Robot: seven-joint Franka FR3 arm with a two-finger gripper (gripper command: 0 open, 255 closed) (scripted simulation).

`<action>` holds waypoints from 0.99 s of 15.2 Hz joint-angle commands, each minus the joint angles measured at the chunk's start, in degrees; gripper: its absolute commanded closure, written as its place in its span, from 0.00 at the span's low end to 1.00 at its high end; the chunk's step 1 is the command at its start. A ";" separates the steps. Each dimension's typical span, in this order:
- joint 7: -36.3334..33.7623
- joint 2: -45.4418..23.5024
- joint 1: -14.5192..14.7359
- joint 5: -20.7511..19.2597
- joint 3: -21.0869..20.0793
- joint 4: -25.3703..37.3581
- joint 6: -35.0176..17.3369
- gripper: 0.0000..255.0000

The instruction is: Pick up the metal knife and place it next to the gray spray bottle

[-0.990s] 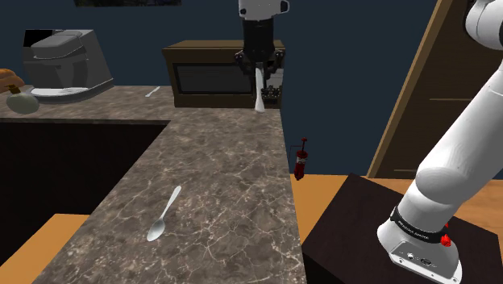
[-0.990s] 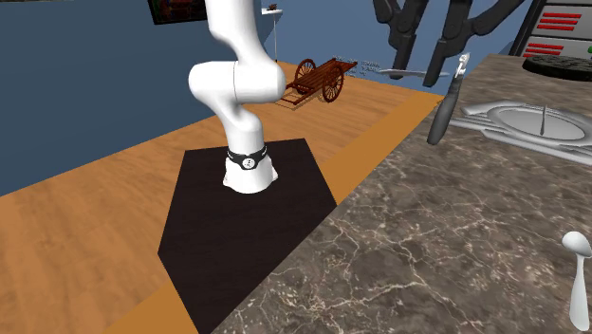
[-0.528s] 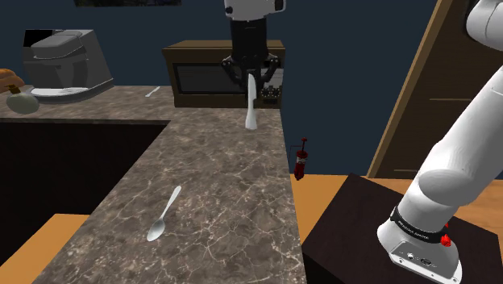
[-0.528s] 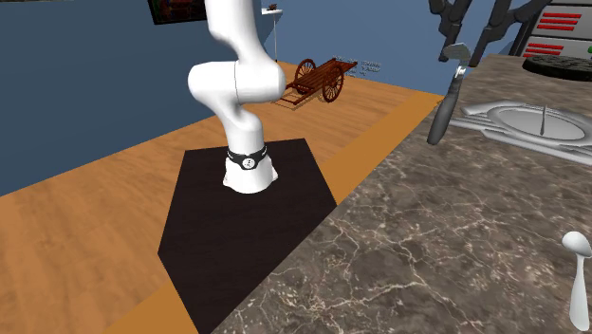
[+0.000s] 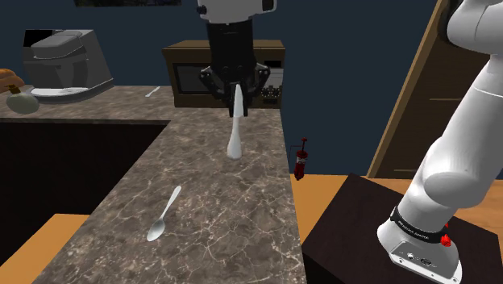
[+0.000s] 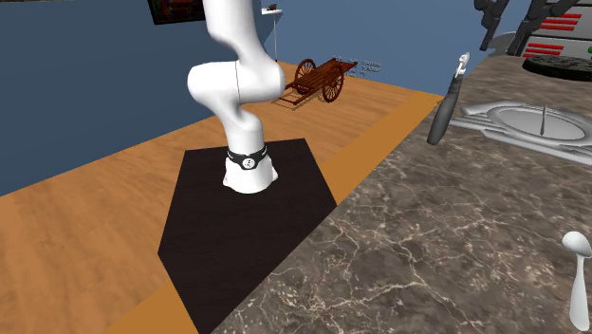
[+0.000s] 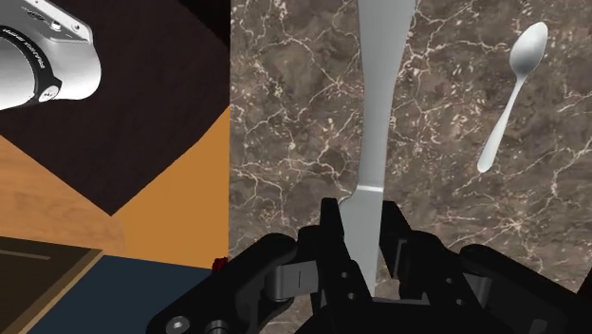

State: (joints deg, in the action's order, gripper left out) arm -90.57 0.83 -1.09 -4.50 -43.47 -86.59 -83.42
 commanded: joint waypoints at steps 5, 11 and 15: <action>-12.41 -9.59 7.82 -6.56 -5.69 8.62 3.21 1.00; -23.34 -21.74 21.39 -15.60 -7.41 21.76 8.90 1.00; -28.06 -31.42 34.61 -22.63 -5.61 36.23 15.04 1.00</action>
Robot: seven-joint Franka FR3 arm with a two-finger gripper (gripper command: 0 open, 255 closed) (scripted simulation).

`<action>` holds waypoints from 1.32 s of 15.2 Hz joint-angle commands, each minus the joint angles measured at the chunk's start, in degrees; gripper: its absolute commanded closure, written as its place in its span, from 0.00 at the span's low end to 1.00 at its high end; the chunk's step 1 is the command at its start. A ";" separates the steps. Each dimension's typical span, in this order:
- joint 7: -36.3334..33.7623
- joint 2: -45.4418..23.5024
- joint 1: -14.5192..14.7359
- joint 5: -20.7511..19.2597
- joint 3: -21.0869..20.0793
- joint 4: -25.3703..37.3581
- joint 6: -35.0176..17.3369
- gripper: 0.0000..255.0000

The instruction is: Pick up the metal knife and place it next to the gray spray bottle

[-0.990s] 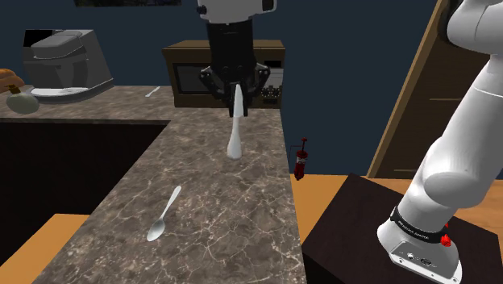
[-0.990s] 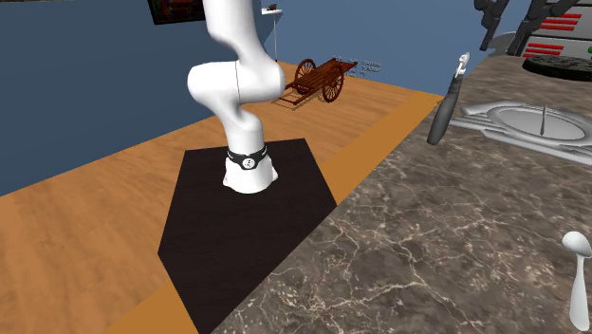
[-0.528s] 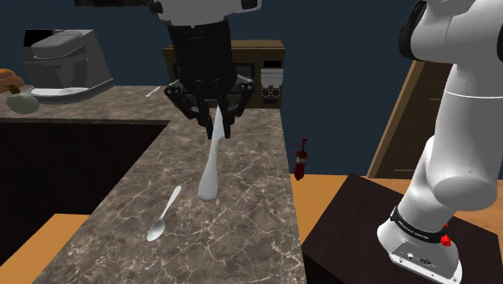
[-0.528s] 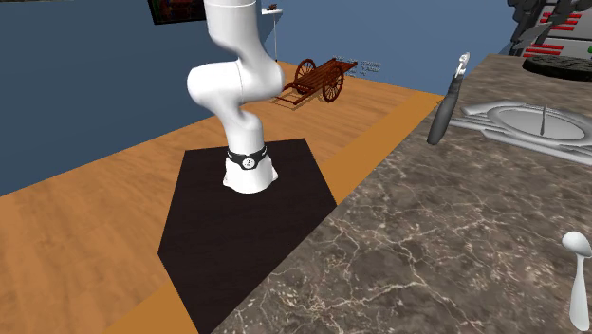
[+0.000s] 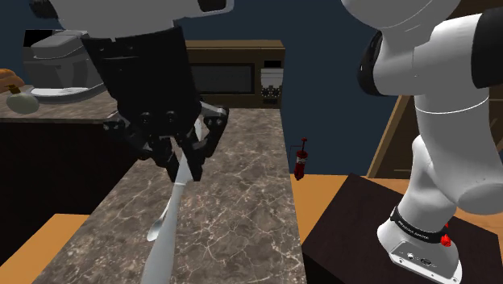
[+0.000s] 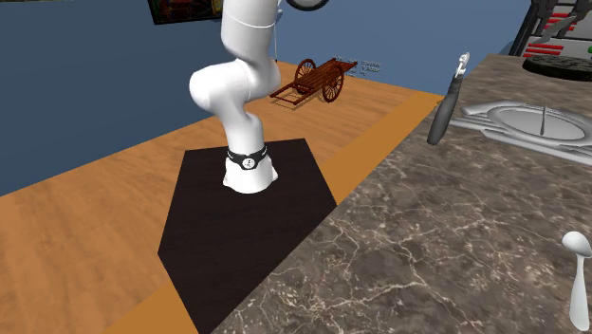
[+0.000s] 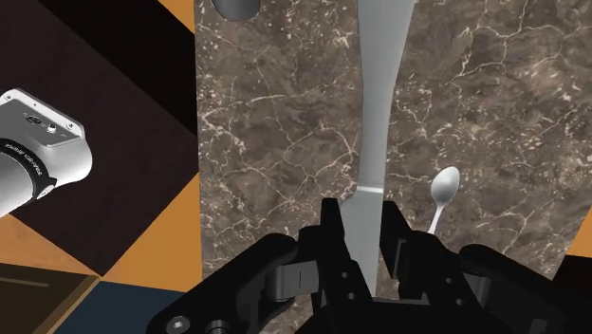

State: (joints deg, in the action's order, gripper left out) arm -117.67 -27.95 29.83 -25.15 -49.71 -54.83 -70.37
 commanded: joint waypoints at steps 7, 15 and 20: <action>-3.40 -4.45 5.57 -2.60 0.81 2.70 -0.98 1.00; -4.54 -0.78 -0.77 0.32 -0.74 -10.69 -9.97 1.00; -5.00 0.42 -3.18 1.20 -1.15 -16.77 -14.64 1.00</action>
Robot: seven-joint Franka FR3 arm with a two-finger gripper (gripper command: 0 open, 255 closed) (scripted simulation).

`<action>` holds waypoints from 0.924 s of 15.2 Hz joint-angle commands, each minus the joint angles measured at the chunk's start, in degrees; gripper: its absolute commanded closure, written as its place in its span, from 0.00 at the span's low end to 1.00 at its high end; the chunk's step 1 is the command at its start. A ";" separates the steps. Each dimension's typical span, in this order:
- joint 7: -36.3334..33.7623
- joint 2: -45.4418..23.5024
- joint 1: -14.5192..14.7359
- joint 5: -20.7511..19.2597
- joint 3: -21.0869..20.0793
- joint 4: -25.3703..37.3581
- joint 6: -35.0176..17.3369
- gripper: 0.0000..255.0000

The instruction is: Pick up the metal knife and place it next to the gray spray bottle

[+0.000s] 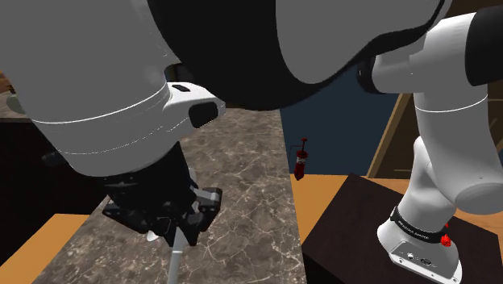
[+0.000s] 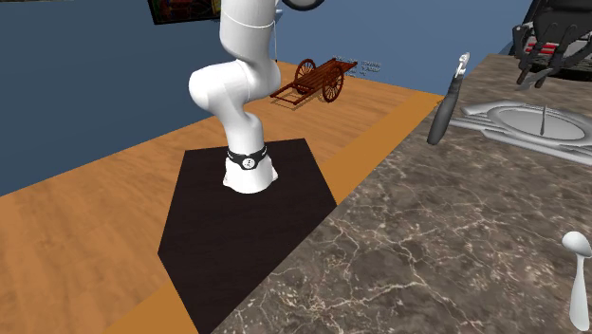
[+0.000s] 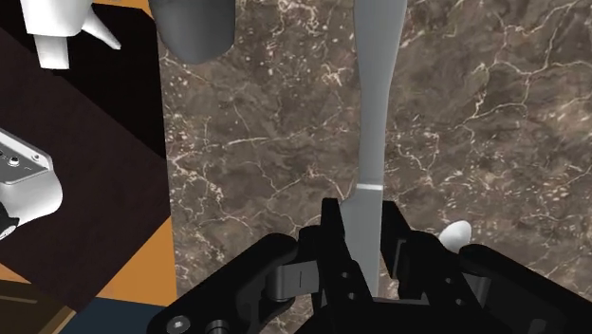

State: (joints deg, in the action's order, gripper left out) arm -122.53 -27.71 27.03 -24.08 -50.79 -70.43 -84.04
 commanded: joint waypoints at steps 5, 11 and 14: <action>-0.60 0.83 -2.09 0.53 -0.25 -6.26 -5.22 1.00; -1.24 0.99 -3.46 0.49 -0.21 -11.39 -9.91 1.00; -1.60 0.85 -3.93 0.29 -0.09 -13.63 -12.11 1.00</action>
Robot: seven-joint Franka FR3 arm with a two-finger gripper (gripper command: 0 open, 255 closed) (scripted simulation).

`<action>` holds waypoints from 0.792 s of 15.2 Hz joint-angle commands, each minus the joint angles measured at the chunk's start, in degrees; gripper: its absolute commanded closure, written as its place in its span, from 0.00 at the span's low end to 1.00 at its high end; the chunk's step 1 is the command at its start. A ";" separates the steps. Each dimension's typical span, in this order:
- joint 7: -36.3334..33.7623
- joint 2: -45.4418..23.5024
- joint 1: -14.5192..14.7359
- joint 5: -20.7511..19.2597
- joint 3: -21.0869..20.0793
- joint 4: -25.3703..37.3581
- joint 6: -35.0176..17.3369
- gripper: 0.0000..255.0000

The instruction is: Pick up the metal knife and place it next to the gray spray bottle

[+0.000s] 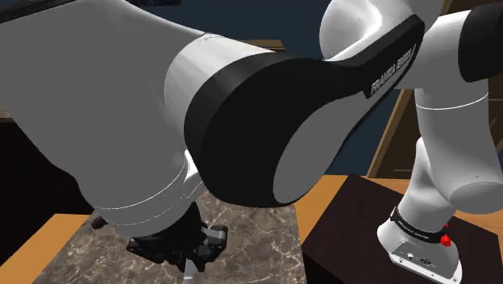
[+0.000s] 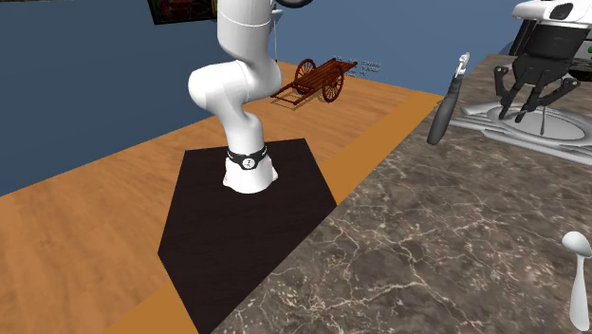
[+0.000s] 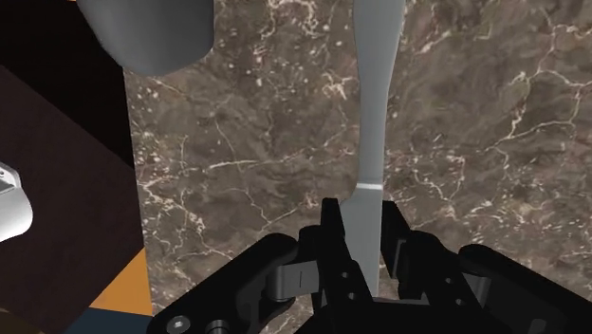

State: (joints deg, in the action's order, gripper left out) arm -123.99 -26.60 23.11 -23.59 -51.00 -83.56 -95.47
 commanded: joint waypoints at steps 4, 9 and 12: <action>-0.67 -0.65 -0.43 -0.65 0.37 -3.19 -3.51 1.00; -1.44 -1.45 -0.68 -1.46 0.83 -6.13 -6.85 1.00; -1.94 -2.07 -0.71 -2.06 1.19 -7.68 -8.77 1.00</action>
State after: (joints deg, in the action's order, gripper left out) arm -125.75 -28.44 22.39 -25.42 -49.94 -90.70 -103.53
